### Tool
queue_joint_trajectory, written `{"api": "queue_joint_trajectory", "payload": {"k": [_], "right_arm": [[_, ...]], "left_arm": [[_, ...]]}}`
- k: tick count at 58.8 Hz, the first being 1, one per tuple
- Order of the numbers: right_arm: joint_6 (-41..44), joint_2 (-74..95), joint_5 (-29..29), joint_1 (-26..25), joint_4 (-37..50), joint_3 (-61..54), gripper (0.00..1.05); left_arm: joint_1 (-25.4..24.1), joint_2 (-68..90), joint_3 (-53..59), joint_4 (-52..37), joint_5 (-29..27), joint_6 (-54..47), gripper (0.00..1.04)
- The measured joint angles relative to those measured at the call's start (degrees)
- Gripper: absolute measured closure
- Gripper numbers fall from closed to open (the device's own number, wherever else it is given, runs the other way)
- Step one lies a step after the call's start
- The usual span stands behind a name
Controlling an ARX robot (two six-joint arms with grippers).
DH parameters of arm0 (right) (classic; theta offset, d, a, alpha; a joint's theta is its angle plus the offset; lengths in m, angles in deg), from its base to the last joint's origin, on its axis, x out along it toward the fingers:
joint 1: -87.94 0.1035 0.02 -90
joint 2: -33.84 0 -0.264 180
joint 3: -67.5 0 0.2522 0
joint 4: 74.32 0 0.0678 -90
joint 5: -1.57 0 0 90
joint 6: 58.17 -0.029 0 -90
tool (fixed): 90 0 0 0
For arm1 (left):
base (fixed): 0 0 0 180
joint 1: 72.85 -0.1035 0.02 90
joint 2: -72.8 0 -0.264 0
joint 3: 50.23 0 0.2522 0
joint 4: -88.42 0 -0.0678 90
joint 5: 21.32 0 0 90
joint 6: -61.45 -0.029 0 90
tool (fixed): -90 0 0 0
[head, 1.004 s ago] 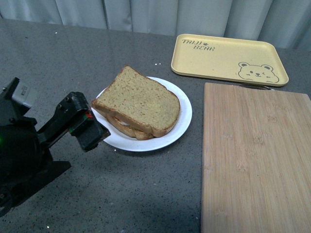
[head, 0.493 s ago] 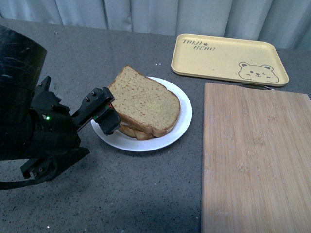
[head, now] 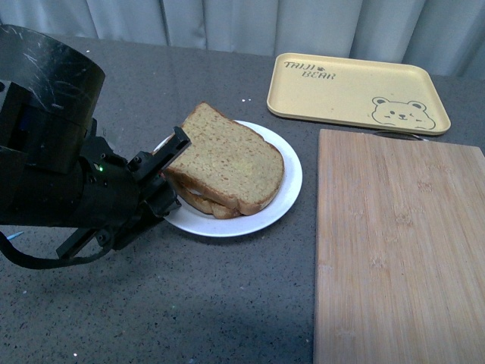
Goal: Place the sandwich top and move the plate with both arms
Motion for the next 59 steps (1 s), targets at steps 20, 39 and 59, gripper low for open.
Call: {"api": "queue_joint_trajectory", "payload": {"k": [20,39,59], "right_arm": [[0.00,0.00,0.00,0.00,0.00,0.00,0.09],[0.00,0.00,0.00,0.00,0.00,0.00,0.09],[0.00,0.00,-0.02,0.00,0.00,0.00,0.09]], "left_arm": [[-0.63,-2.82,5.68,-13.88,6.27,9.33,1.01],[3.04,-3.13,2.43,-23.71,5.14,22.77,1.01],[10.51,8.63,-20.04,-9.86,-0.85,24.30,1.01]]}}
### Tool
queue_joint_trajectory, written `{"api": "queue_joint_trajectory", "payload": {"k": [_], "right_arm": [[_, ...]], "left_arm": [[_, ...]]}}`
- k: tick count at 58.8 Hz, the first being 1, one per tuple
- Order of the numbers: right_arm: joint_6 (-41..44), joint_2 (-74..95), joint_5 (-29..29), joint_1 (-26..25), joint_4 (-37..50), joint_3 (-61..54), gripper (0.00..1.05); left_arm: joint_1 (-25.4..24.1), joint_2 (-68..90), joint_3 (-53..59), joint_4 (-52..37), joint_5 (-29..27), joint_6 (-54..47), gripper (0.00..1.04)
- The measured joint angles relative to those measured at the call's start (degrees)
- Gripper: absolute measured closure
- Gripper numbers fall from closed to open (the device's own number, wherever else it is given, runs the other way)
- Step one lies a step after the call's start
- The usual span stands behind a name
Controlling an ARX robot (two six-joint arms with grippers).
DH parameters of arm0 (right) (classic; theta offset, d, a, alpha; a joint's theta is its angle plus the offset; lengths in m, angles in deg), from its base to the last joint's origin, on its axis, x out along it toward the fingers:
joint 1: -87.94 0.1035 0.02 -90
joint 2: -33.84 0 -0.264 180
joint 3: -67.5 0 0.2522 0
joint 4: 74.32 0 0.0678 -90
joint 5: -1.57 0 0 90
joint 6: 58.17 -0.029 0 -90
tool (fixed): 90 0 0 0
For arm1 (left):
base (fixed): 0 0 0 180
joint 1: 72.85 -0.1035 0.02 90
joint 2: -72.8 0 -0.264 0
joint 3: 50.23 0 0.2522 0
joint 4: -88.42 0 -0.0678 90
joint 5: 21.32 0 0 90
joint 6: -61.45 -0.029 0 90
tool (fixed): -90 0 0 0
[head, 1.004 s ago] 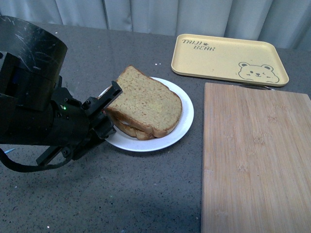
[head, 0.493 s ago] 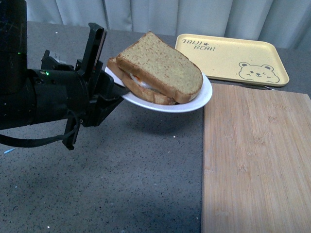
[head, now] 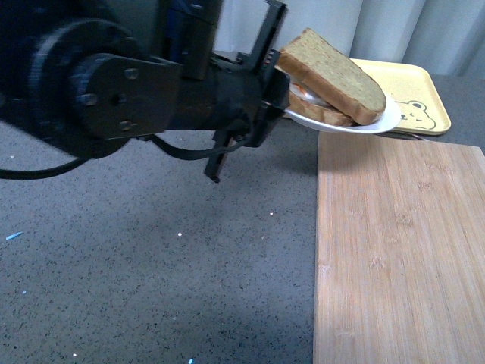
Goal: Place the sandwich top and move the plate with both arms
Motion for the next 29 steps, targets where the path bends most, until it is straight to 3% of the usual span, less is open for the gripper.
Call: {"api": "queue_joint_trajectory", "payload": {"k": [10,18,29], "right_arm": [[0.00,0.00,0.02,0.00,0.00,0.00,0.09],[0.00,0.00,0.02,0.00,0.00,0.00,0.09],[0.00,0.00,0.00,0.00,0.00,0.00,0.09]], "left_arm": [[3.26,9.49,-17.33,9.97,-1.57,0.17,1.01],[4.26,13.53,-24.90,15.10,-2.19,0.42,1.01],[4.42,16.83,-28.06,14.03,-4.20,4.55,1.01]]}}
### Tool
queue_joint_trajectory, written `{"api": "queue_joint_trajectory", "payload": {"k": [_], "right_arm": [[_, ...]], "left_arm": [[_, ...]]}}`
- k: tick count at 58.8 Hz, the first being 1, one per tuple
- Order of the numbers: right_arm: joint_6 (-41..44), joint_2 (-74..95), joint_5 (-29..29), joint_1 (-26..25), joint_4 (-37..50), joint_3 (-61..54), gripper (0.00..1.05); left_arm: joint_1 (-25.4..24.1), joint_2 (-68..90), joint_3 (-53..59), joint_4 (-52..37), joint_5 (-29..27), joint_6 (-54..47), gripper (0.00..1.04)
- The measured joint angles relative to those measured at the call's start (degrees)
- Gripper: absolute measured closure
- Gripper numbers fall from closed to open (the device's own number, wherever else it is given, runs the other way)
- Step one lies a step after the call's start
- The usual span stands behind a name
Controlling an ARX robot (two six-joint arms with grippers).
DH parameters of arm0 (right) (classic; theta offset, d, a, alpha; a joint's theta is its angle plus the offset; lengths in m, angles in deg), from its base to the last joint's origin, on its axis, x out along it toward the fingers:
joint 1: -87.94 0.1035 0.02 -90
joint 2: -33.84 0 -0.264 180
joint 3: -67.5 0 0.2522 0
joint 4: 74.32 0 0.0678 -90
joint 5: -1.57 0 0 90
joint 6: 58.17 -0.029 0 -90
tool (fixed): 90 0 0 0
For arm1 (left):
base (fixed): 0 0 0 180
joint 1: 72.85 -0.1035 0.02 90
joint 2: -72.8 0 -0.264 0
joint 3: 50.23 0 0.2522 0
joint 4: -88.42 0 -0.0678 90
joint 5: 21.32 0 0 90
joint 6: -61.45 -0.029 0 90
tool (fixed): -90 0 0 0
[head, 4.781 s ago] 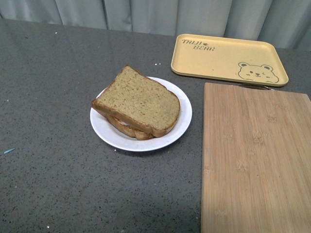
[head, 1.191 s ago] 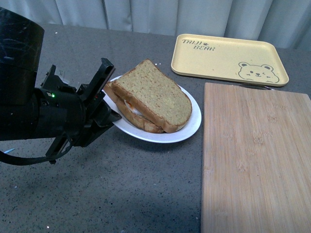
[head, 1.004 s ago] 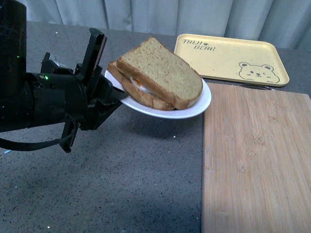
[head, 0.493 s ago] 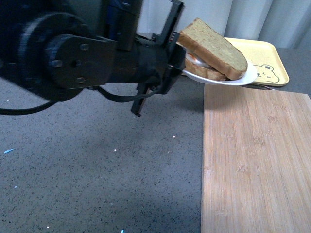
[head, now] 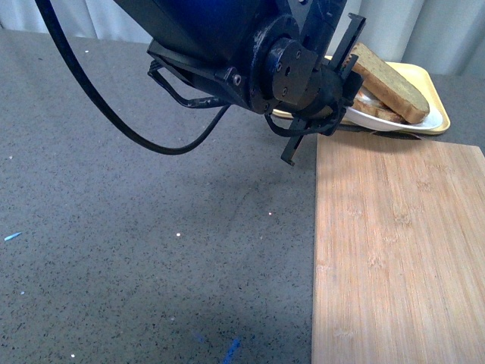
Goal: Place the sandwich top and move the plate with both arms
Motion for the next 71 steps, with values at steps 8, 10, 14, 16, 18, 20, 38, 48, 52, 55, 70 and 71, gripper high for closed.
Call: {"api": "queue_joint_trajectory", "payload": {"k": [8,10,14,16,18,20,38,48,52,55,70,71], "right_arm": [[0.00,0.00,0.02,0.00,0.00,0.00,0.09],[0.00,0.00,0.02,0.00,0.00,0.00,0.09],[0.00,0.00,0.02,0.00,0.00,0.00,0.09],[0.00,0.00,0.02,0.00,0.00,0.00,0.09],[0.00,0.00,0.02,0.00,0.00,0.00,0.09],[0.00,0.00,0.00,0.00,0.00,0.00,0.09],[0.00,0.00,0.02,0.00,0.00,0.00,0.09],[0.00,0.00,0.02,0.00,0.00,0.00,0.09],[0.00,0.00,0.00,0.00,0.00,0.00,0.09],[0.00,0.00,0.02,0.00,0.00,0.00,0.09],[0.00,0.00,0.00,0.00,0.00,0.00,0.09],[0.00,0.00,0.00,0.00,0.00,0.00,0.09]], "left_arm": [[-0.37,1.53,-0.04,-3.10,-3.17,4.57,1.01],[-0.42,1.81,0.02,-4.39,-4.13,5.92,1.01],[-0.42,2.14,0.46,-7.21,-5.99,8.55,1.01],[-0.42,2.16,0.66,-8.17,-6.82,9.49,1.01],[-0.42,2.16,0.72,-8.55,-7.56,10.12,1.01],[-0.39,2.12,0.72,-8.50,-8.70,10.47,1.01],[0.55,1.70,0.98,-4.94,-14.16,11.32,0.73],[0.68,-0.76,3.69,-4.90,-14.60,11.19,0.46],[0.66,-2.80,6.36,-5.66,-14.34,10.49,0.35],[0.66,-4.50,8.48,-5.99,-14.19,9.42,0.28],[1.01,-19.32,25.11,-2.47,-19.30,-13.86,0.08],[1.09,-20.15,27.56,-6.14,-22.95,-17.33,0.11]]}}
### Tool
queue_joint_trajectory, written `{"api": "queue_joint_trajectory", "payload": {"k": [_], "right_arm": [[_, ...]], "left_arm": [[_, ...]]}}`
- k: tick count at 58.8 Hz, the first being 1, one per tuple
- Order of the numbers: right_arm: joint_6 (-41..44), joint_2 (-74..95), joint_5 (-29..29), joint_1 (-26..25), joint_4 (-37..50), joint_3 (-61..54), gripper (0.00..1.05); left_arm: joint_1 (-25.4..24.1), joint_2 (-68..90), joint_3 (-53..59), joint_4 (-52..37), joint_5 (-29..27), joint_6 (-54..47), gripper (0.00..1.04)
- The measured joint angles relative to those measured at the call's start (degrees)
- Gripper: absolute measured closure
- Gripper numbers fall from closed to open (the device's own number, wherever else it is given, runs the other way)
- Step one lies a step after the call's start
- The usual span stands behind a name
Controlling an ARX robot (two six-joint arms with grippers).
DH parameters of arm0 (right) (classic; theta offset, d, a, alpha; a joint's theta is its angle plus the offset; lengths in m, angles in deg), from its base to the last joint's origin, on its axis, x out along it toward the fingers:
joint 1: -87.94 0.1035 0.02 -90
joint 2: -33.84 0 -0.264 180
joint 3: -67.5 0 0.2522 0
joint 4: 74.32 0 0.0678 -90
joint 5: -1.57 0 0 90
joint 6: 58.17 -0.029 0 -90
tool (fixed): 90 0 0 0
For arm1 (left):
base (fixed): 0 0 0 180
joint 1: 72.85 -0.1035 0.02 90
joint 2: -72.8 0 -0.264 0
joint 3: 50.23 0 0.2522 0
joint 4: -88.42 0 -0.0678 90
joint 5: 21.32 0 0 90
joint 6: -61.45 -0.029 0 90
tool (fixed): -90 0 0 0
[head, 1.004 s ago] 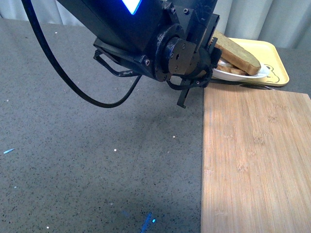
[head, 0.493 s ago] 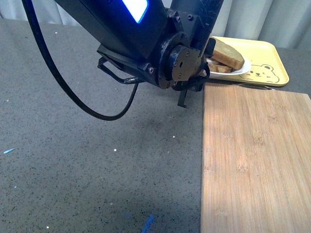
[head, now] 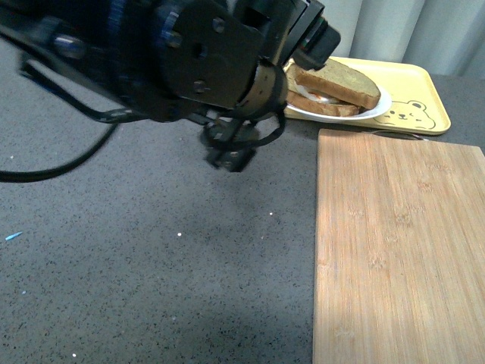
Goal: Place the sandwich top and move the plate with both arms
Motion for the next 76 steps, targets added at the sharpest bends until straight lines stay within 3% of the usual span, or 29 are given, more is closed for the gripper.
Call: {"api": "queue_joint_trajectory", "payload": {"k": [4,6,13,21,31,53,67,71,76], "right_arm": [[0.00,0.00,0.04,0.00,0.00,0.00,0.09],[0.00,0.00,0.04,0.00,0.02,0.00,0.09],[0.00,0.00,0.00,0.00,0.00,0.00,0.09],[0.00,0.00,0.00,0.00,0.00,0.00,0.09],[0.00,0.00,0.02,0.00,0.00,0.00,0.09],[0.00,0.00,0.00,0.00,0.00,0.00,0.09],[0.00,0.00,0.02,0.00,0.00,0.00,0.09],[0.00,0.00,0.00,0.00,0.00,0.00,0.09],[0.00,0.00,0.00,0.00,0.00,0.00,0.09]], "left_arm": [[-0.20,-1.73,8.07,-17.44,-9.62,-15.76,0.22],[-0.66,-2.78,12.41,-25.29,-11.52,-23.93,0.27],[-4.74,-9.31,26.18,-43.85,-10.32,-48.74,0.47],[-10.08,-19.19,37.20,-48.46,-6.43,-59.71,0.70],[-15.10,-28.00,47.45,-47.95,-1.22,-63.49,1.01],[-25.59,-58.73,60.30,-30.10,9.57,-64.72,1.01],[-28.28,-69.44,62.73,-21.97,11.82,-64.81,1.01],[-30.93,-72.70,63.23,-19.26,15.87,-64.85,1.01],[-33.27,-77.02,63.52,-15.52,16.79,-64.92,1.01]]}}
